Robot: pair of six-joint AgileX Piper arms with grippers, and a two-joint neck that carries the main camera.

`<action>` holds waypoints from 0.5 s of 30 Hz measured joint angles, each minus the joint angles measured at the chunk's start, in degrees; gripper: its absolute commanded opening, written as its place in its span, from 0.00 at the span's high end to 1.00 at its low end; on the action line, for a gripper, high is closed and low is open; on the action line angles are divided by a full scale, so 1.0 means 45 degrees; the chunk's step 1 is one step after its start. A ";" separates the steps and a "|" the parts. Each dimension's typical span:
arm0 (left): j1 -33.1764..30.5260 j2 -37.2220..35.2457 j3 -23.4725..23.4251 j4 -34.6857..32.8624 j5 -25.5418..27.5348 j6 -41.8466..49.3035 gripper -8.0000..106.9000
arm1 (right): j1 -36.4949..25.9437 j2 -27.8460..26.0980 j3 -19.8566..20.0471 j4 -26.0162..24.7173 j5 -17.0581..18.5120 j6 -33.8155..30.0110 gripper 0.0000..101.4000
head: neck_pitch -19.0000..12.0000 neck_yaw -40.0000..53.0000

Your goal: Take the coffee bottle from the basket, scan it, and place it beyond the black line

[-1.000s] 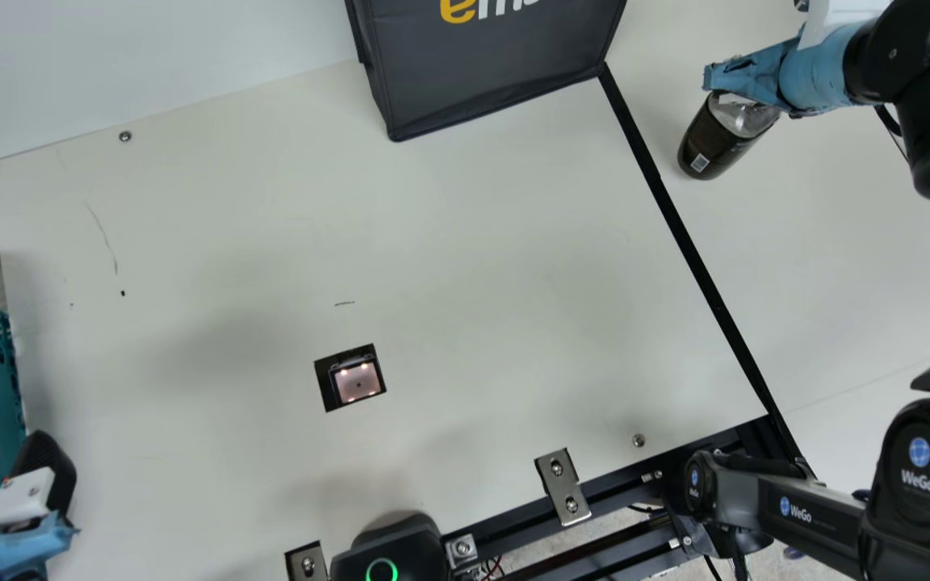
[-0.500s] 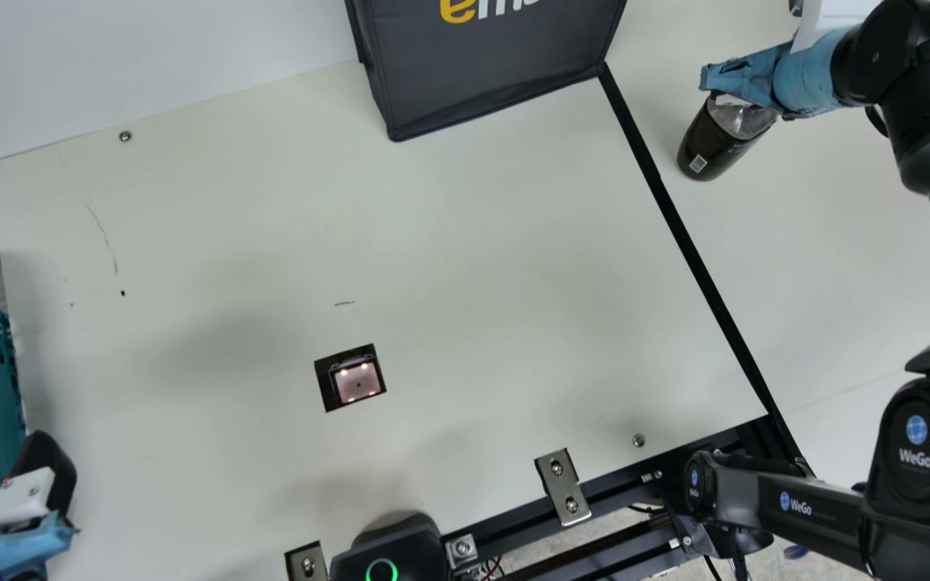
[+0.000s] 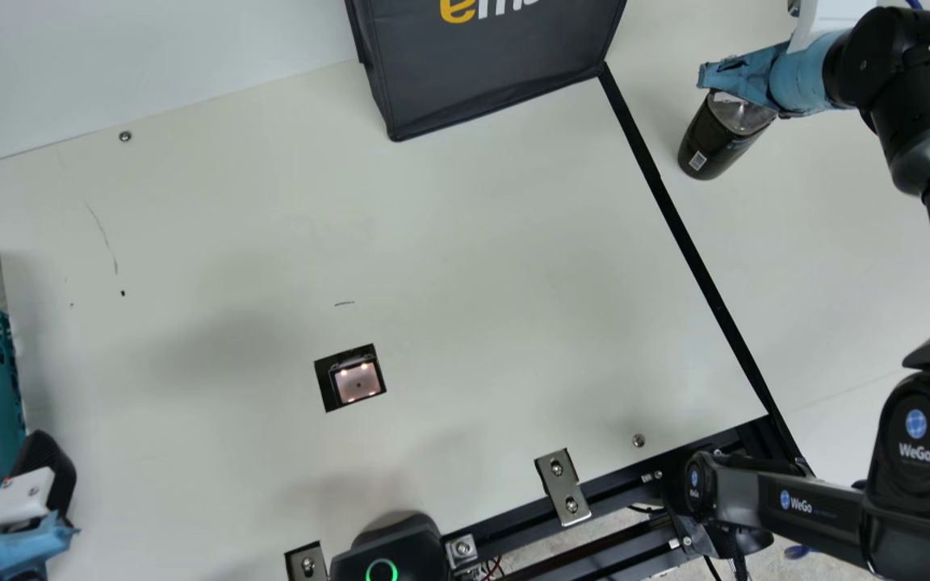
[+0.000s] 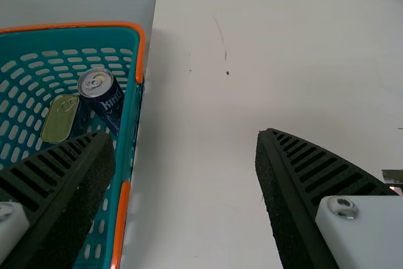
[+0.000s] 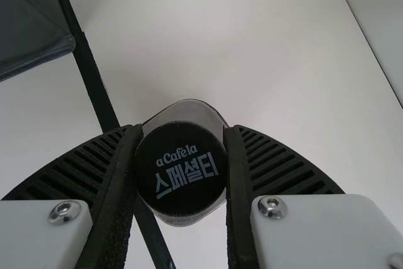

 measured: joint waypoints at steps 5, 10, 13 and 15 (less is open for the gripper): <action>0.0000 0.0000 0.0000 0.0000 0.0000 0.0000 0.15 | 0.0025 0.0005 -0.0024 0.0000 0.0077 0.0000 0.54 | 0.0000 0.0000; 0.0000 0.0000 0.0000 0.0000 0.0000 0.0000 0.15 | 0.0024 0.0020 -0.0108 -0.0075 0.0410 -0.0127 0.37 | 0.0000 0.0000; 0.0000 0.0000 0.0000 0.0000 0.0000 0.0000 0.15 | 0.0038 0.0035 -0.0181 0.0000 0.0633 -0.0172 0.27 | 0.0000 0.0000; 0.0000 0.0000 0.0000 0.0000 0.0000 0.0000 0.15 | 0.0052 0.0035 -0.0275 0.0082 0.0691 -0.0172 0.21 | 0.0000 0.0000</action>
